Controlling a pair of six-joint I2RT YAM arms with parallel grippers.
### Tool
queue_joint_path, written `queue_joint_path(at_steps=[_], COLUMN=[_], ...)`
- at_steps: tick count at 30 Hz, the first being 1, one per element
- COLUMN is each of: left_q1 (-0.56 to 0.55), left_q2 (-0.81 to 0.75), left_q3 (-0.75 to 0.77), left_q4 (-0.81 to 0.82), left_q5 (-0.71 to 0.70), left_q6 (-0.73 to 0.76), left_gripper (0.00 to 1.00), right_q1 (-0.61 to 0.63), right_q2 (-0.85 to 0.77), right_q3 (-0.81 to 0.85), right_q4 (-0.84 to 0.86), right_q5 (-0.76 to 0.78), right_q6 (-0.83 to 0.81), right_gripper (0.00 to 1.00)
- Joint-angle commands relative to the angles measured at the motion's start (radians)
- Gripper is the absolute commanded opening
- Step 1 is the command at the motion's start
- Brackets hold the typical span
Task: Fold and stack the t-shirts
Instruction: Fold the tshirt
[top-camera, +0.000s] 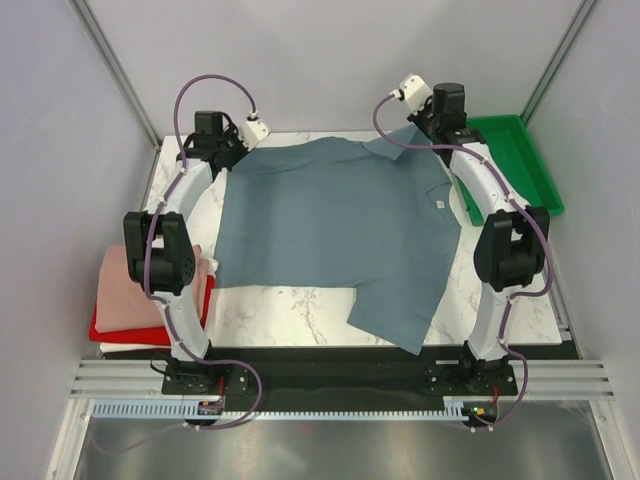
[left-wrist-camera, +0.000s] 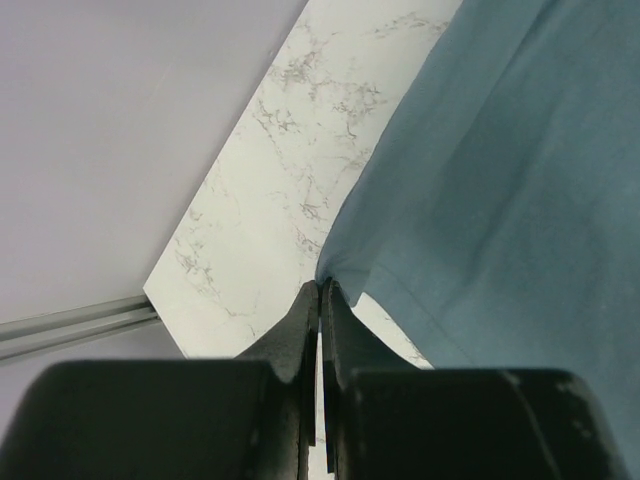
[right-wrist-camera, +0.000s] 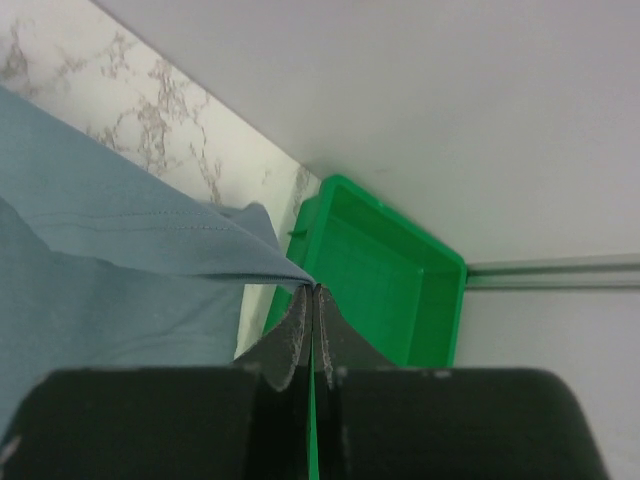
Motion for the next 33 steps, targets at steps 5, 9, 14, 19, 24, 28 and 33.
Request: queue_joint_path(at_steps=[5, 9, 14, 19, 24, 28, 33], left_q1=[0.028, 0.039, 0.04, 0.04, 0.04, 0.043, 0.045], left_q2=[0.069, 0.087, 0.083, 0.07, 0.063, 0.055, 0.044], left_q3=[0.072, 0.075, 0.066, 0.045, 0.015, -0.011, -0.035], left_q4=[0.025, 0.034, 0.034, 0.034, 0.036, 0.048, 0.053], left_q5=[0.007, 0.004, 0.004, 0.007, -0.003, -0.009, -0.013], left_q6=[0.012, 0.009, 0.016, 0.018, 0.024, 0.026, 0.03], left_gripper=[0.02, 0.02, 0.02, 0.02, 0.02, 0.02, 0.02], right_q1=[-0.041, -0.052, -0.054, -0.054, -0.052, -0.052, -0.052], right_q2=[-0.082, -0.1, -0.146, -0.179, -0.234, -0.272, -0.295], right_q3=[-0.065, -0.086, -0.128, -0.157, -0.223, -0.269, -0.295], right_q4=[-0.051, -0.087, -0.114, -0.148, -0.186, -0.208, -0.217], right_q5=[0.021, 0.004, -0.01, -0.031, -0.068, -0.087, -0.099], right_q6=[0.065, 0.08, 0.096, 0.142, 0.163, 0.166, 0.185], right_gripper=[0.0, 0.0, 0.0, 0.0, 0.0, 0.0, 0.0])
